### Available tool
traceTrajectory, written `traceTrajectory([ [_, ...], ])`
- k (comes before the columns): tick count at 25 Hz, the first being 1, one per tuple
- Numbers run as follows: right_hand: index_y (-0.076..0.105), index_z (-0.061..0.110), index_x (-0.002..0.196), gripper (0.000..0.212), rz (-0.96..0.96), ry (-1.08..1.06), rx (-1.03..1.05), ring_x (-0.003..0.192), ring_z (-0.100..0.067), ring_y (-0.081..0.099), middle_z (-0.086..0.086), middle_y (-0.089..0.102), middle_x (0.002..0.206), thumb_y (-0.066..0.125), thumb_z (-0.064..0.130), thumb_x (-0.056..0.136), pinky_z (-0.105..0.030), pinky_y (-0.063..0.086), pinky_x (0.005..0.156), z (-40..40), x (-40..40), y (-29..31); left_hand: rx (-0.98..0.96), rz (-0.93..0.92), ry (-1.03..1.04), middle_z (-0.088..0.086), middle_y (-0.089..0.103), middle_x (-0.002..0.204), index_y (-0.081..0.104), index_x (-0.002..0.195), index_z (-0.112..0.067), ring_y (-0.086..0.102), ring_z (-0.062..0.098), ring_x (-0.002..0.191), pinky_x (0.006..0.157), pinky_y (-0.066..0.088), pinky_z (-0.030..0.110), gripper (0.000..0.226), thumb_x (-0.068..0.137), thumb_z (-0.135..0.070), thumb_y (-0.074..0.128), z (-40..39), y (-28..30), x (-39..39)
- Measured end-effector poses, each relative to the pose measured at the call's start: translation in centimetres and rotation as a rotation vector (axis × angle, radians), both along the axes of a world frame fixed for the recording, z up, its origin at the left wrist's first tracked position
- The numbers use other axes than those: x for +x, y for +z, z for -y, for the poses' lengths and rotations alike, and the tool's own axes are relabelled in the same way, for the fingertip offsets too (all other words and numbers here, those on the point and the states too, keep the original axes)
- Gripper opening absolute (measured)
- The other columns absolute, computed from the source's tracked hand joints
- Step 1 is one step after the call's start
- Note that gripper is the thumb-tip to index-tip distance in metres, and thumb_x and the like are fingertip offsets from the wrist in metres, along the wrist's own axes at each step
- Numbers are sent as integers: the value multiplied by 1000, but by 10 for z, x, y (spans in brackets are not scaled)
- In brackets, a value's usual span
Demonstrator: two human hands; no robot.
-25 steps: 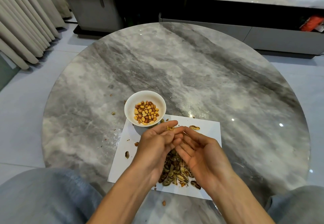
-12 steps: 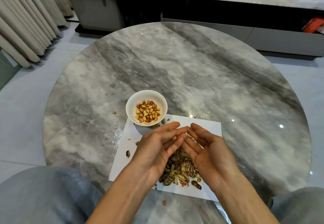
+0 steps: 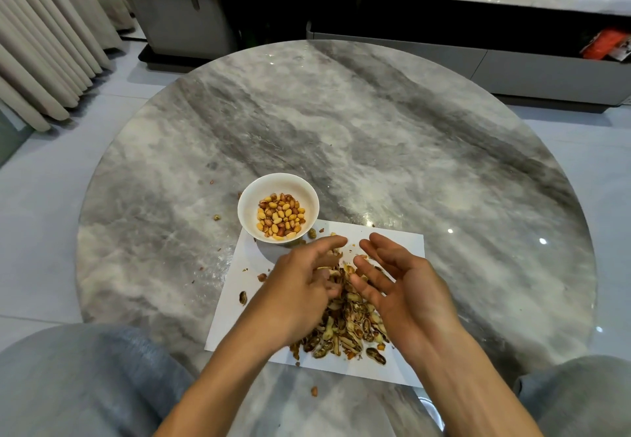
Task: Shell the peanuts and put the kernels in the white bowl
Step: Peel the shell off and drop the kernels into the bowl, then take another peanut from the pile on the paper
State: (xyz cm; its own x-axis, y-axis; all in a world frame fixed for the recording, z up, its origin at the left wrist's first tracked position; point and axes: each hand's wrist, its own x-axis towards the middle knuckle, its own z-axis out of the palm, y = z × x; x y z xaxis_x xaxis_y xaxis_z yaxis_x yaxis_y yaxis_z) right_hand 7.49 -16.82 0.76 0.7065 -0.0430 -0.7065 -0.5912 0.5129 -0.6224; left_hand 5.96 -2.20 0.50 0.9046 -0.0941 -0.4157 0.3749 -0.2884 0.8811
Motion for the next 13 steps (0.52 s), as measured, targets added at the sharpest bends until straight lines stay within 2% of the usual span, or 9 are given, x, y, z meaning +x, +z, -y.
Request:
traceTrajectory([
  [3,68,9,113,24,2,-1,13,108,-25,67,-7,71,116,51,6,97,-38,56,81,1,2,4,28,31,180,5,76,97,72,109,-12,74,12,82,82,60,26,20,96,-2,59,-18,10,7],
  [5,69,9,112,24,-4,-4,19,108,-25,66,-6,71,117,50,7,98,-37,55,80,3,2,5,57,93,295,4,77,85,74,96,-13,75,14,75,76,60,25,15,93,-2,64,-27,20,14],
  [9,69,9,113,24,4,-3,40,103,-22,67,-5,72,114,51,7,97,-36,54,77,3,2,4,107,181,363,7,76,98,74,99,-17,75,14,80,77,61,27,20,91,0,66,-39,27,31],
  [11,70,10,112,23,49,14,40,92,-21,68,-7,74,109,54,6,95,-35,54,73,3,2,3,390,250,304,4,74,111,74,107,-21,72,14,95,85,58,31,17,91,-17,72,-45,26,49],
  [12,70,11,110,22,90,45,-4,83,-20,67,-7,75,106,56,6,94,-34,53,68,2,2,2,575,245,239,3,71,118,72,114,-23,68,17,105,87,54,33,24,90,-28,73,-48,28,56],
  [13,71,15,107,21,151,115,-132,75,-17,64,-5,76,101,59,6,93,-33,51,63,1,1,-2,711,219,182,2,68,123,70,119,-24,64,20,110,88,51,34,32,90,-36,71,-51,31,59],
])
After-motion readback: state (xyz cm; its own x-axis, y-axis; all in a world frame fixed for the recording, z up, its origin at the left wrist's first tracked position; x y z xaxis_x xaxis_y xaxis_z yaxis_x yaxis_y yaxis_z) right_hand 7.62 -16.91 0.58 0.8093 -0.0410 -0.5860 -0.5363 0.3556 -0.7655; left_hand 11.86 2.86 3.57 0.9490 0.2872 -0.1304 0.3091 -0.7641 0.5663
